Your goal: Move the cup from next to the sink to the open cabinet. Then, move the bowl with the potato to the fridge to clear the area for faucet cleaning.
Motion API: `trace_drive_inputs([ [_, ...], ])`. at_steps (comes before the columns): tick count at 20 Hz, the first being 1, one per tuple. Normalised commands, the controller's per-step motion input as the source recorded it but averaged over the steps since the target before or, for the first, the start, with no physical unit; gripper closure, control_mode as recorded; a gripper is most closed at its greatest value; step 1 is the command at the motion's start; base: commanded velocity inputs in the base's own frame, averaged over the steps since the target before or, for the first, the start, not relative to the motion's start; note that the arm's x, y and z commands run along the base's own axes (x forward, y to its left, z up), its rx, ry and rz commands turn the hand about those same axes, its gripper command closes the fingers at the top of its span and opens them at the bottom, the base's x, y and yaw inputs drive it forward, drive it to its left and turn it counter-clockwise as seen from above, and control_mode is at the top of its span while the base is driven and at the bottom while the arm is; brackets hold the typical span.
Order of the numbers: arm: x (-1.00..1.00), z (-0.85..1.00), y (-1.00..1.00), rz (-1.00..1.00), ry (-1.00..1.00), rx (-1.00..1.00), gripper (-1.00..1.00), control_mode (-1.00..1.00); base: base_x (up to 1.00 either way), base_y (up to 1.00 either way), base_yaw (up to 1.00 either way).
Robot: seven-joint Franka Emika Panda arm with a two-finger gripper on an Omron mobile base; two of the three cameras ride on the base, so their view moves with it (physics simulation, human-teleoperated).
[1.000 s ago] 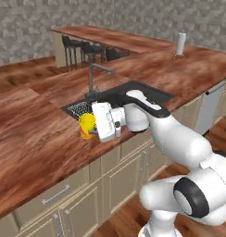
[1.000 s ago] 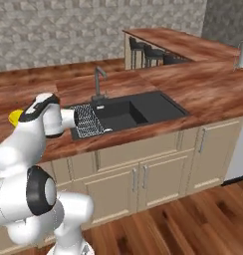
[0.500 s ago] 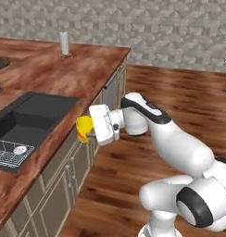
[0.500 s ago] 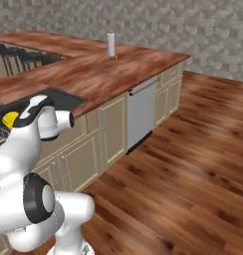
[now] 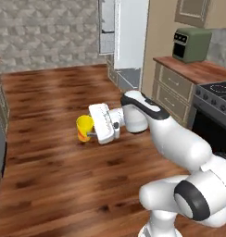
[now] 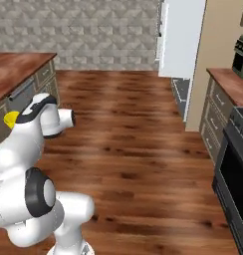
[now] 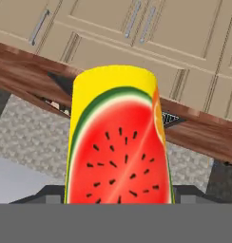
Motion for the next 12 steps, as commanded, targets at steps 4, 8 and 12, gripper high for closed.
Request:
trace_drive_inputs([
  [4,0.00,0.00,0.00,0.00,0.00,0.00,1.00,1.00,0.00,-0.48,-0.90],
  [8,0.00,0.00,0.00,0.00,0.00,0.00,1.00,1.00,0.69,-0.09,-0.68],
  [12,0.00,0.00,0.00,0.00,0.00,0.00,1.00,1.00,1.00,0.19,-0.39],
])
